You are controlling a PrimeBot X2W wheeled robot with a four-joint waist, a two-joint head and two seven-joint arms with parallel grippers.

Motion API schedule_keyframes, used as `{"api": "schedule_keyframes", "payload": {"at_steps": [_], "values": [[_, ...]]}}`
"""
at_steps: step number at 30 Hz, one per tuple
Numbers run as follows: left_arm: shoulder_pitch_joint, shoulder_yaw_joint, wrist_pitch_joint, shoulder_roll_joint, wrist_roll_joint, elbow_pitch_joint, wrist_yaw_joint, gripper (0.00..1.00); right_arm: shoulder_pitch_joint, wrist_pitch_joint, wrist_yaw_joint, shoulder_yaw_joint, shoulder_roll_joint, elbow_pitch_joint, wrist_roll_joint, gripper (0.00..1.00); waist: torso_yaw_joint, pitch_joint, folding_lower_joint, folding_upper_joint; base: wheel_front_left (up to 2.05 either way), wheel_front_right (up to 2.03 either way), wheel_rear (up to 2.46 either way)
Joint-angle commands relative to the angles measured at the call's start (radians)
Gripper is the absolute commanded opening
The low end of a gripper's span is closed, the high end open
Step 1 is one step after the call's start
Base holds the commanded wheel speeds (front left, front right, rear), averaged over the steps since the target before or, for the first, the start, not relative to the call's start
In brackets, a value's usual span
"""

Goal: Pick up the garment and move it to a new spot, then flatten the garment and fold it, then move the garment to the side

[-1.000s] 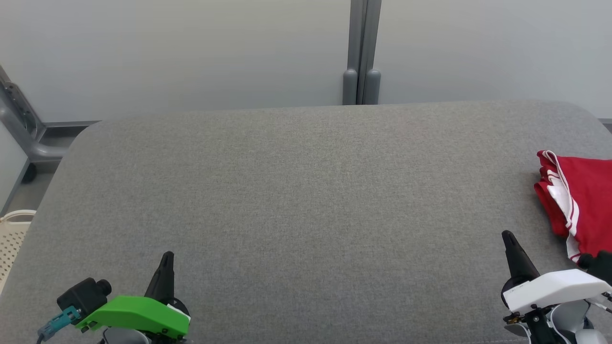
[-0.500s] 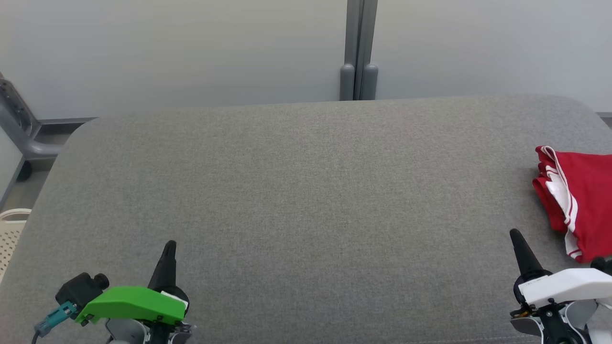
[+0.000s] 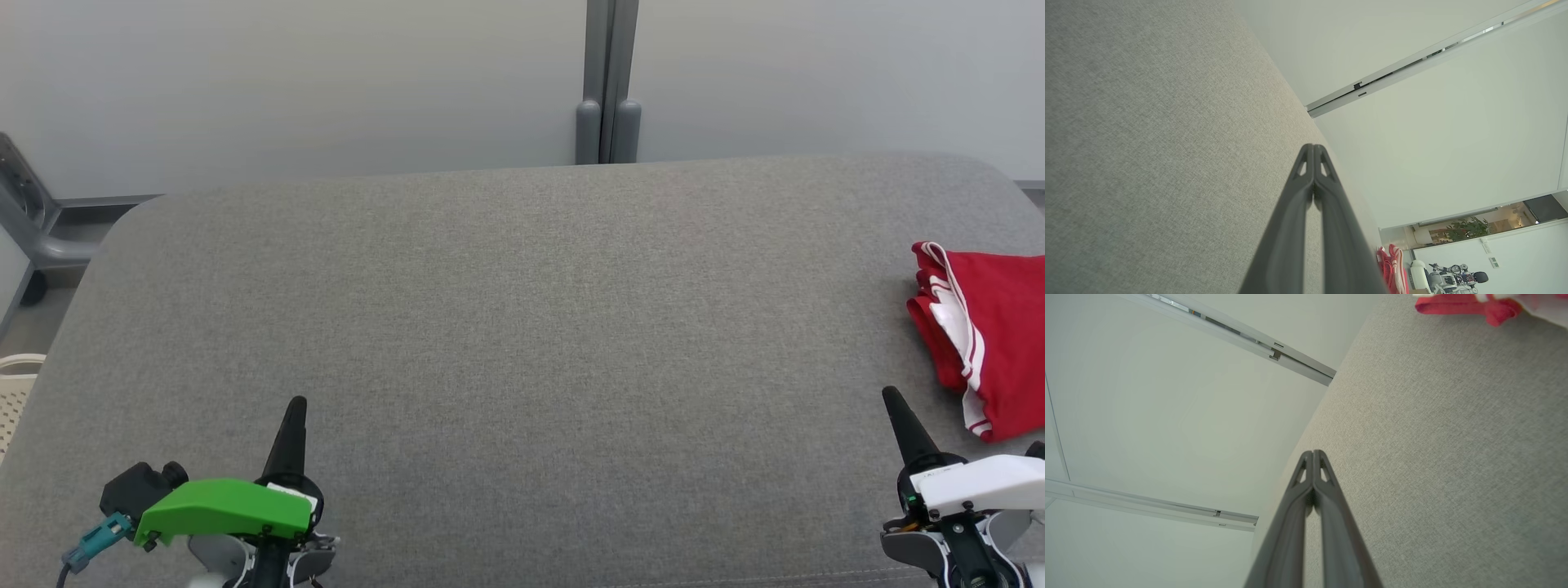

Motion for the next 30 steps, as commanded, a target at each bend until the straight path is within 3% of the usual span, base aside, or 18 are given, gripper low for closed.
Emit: {"api": "schedule_keyframes", "payload": {"at_steps": [1, 30], "values": [[-0.033, 0.017, 0.004, -0.003, -0.018, -0.001, -0.012, 0.00, -0.026, 0.007, 0.001, -0.010, -0.006, -0.002, 0.030, 0.00, -0.001, 0.002, 0.0000, 0.0000, 0.00, 0.00, 0.00], [-0.059, 0.102, 0.044, -0.090, -0.154, 0.034, -0.092, 0.00, -0.052, 0.059, 0.000, -0.074, -0.007, 0.040, 0.268, 0.00, -0.014, 0.029, 0.0000, 0.0000, 0.00, 0.00, 0.00]]}}
